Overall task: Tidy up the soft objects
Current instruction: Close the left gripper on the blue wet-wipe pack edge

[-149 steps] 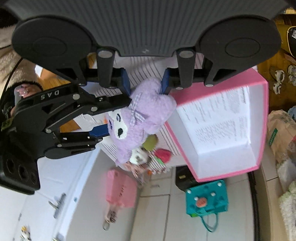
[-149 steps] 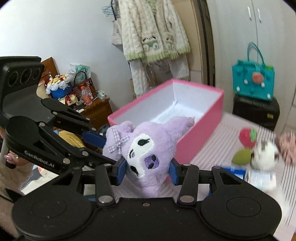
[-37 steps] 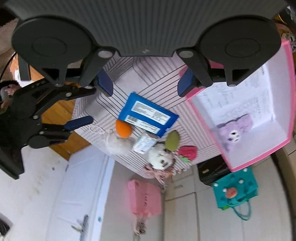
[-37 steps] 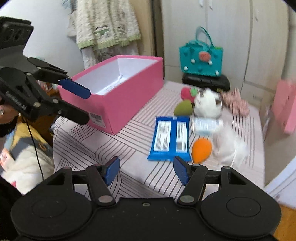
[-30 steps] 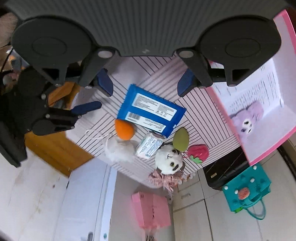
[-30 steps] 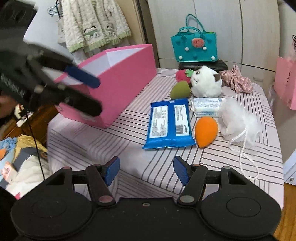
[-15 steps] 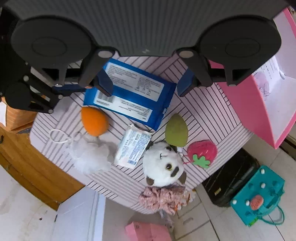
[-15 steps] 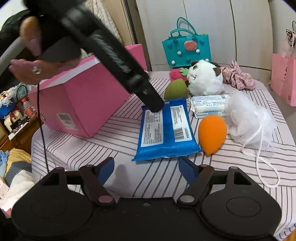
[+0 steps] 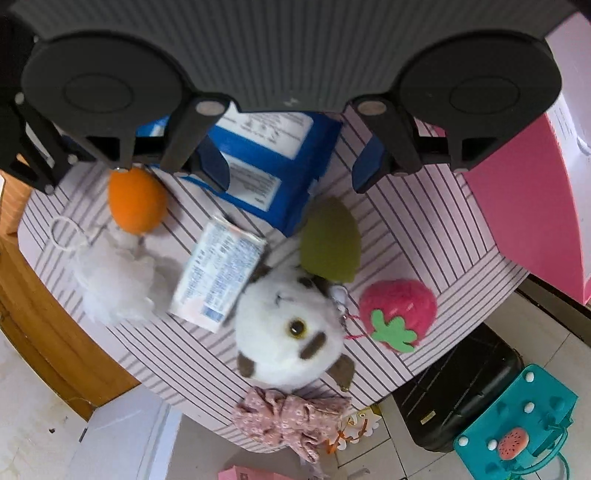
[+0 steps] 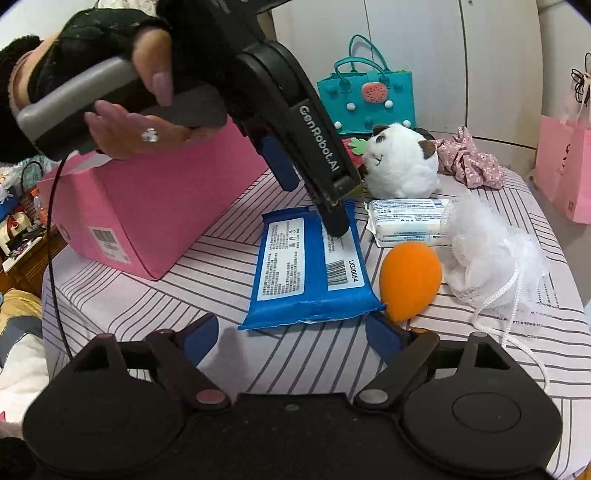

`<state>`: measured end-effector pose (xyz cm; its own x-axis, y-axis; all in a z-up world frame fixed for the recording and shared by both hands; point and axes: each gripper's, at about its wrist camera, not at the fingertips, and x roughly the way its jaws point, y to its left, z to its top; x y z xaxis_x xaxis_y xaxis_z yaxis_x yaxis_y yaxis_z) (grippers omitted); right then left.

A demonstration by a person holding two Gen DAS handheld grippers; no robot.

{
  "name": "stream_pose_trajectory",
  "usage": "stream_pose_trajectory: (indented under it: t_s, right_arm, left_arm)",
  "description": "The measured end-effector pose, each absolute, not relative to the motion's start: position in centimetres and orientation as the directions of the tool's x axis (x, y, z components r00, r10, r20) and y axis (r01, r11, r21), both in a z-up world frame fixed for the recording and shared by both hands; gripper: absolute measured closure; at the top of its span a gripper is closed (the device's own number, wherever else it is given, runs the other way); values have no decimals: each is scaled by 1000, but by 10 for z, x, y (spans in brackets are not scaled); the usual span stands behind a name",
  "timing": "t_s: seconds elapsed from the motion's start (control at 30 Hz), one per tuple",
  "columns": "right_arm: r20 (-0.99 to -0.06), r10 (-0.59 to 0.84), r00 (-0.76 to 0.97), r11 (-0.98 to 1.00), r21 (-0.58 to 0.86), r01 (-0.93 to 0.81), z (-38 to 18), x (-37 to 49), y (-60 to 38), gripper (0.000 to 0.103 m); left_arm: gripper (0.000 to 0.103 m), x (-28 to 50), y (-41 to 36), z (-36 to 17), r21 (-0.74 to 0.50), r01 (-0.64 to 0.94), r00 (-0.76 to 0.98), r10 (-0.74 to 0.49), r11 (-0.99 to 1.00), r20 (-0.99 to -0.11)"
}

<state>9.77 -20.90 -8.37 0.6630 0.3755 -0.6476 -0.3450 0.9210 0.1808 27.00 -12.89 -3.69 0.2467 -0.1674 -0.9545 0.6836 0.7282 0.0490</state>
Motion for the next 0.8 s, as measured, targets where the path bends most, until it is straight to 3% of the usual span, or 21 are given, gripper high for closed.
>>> stream_pose_trajectory:
  t_s: [0.6,0.8]
  right_arm:
    - [-626,296,722,950,113,-291,-90,95,-200,9]
    - [-612,244,752,967,94,-237,-88,92,-205,28]
  left_arm:
    - [30,286,-120,-51,-75,641,137,-210,764,-968]
    - [45,270,-121,-50,-57,642,150,-199,765,-969]
